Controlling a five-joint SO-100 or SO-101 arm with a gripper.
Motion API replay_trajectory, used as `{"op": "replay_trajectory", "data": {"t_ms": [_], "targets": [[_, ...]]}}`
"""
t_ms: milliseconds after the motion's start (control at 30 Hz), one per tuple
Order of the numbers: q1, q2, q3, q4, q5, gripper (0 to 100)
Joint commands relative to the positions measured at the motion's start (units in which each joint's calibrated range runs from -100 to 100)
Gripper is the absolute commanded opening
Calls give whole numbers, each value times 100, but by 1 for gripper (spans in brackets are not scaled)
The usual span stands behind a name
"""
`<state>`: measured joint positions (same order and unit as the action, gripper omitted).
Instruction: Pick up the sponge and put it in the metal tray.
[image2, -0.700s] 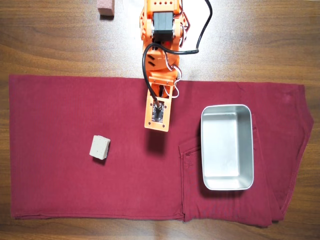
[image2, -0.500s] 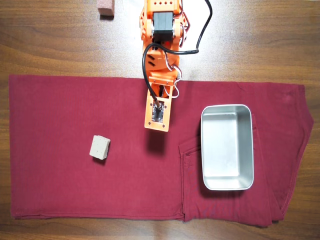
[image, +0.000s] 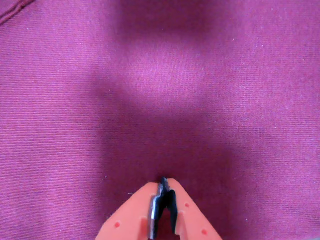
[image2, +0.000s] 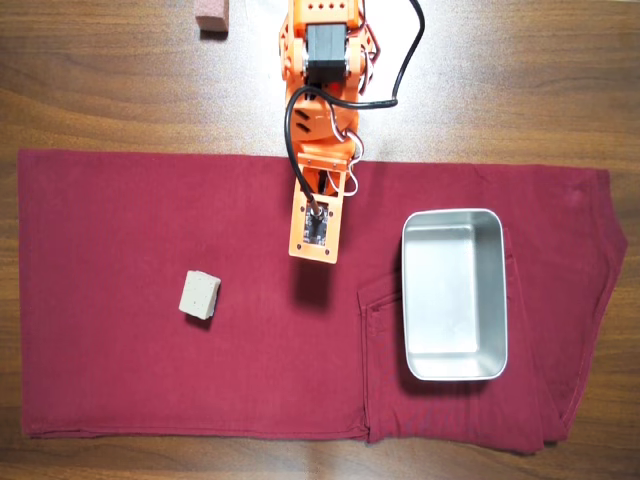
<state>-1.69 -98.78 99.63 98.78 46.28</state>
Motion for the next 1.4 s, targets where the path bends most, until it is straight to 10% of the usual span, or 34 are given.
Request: {"op": "replay_trajectory", "data": {"t_ms": [0,700,867,1367], "targets": [[6,38,37,122,10,0],[601,740,-100,-984,171,4],[1350,2772,-1757,-3603,147,19],[3672,8321,-7883,-2321,-78,33]]}}
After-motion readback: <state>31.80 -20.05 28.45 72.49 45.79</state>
